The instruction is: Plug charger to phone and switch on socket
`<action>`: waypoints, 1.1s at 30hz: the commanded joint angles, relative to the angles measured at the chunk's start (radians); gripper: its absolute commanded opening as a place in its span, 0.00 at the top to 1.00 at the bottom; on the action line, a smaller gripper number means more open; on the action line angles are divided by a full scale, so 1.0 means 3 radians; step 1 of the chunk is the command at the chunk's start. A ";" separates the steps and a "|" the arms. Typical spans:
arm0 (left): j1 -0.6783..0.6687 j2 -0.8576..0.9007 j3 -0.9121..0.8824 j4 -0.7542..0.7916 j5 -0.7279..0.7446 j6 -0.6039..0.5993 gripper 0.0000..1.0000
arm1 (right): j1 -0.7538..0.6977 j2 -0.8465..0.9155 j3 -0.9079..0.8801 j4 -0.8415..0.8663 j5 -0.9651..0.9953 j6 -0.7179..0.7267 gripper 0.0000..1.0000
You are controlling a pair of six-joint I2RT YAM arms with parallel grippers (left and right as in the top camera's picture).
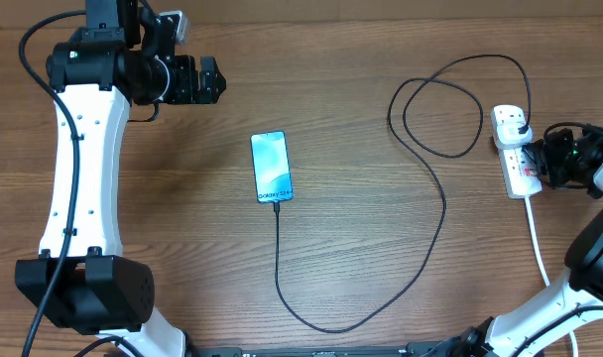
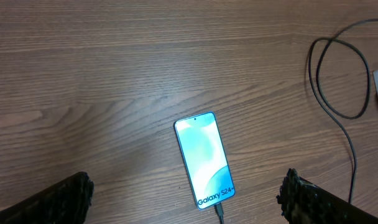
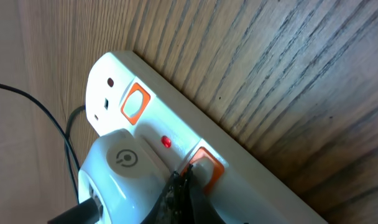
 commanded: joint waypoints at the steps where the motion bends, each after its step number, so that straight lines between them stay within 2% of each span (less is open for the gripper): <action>1: -0.0018 0.0025 -0.0010 0.0001 -0.0029 -0.0008 0.00 | 0.0421 0.0242 -0.0217 -0.0104 -0.0378 -0.0028 0.96; 6: -0.0018 0.0025 -0.0010 0.0001 -0.0029 -0.0008 0.00 | 0.0290 0.0233 -0.0117 -0.0038 -0.0337 -0.0027 0.96; 12: -0.0018 0.0025 -0.0010 0.0001 -0.0029 -0.0008 0.01 | -0.0095 -0.0090 0.0436 -0.0645 -0.0230 -0.0326 0.96; 20: -0.0018 0.0025 -0.0010 0.0001 -0.0029 -0.0008 0.00 | -0.0177 -0.1002 0.0960 -0.1572 -0.0242 -0.0889 0.96; 24: -0.0018 0.0025 -0.0010 0.0001 -0.0029 -0.0006 0.00 | -0.0011 -0.1602 0.1035 -0.1930 -0.0430 -0.1305 0.88; 26: -0.0018 0.0025 -0.0010 0.0001 -0.0029 -0.0008 0.00 | 0.0114 -0.1916 0.1035 -0.2049 -0.0525 -0.1317 0.84; 27: -0.0018 0.0025 -0.0010 0.0001 -0.0029 -0.0006 0.00 | 0.0175 -0.2051 0.1035 -0.2101 -0.0542 -0.1317 0.80; 28: -0.0018 0.0025 -0.0010 0.0001 -0.0029 -0.0008 0.00 | 0.0262 -0.2233 0.1035 -0.2172 -0.0544 -0.1317 0.69; 29: -0.0018 0.0025 -0.0010 0.0001 -0.0029 -0.0008 0.00 | 0.0343 -0.2412 0.1035 -0.2244 -0.0543 -0.1316 0.55; 31: -0.0018 0.0025 -0.0010 0.0001 -0.0029 -0.0008 0.01 | 0.0467 -0.2701 0.1035 -0.2382 -0.0512 -0.1317 0.09; 32: -0.0018 0.0025 -0.0010 0.0001 -0.0029 -0.0006 0.00 | 0.0511 -0.2823 0.1035 -0.2450 -0.0505 -0.1315 0.00; 33: -0.0018 0.0025 -0.0010 0.0001 -0.0029 -0.0006 0.00 | 0.0554 -0.2960 0.1035 -0.2533 -0.0505 -0.1316 0.00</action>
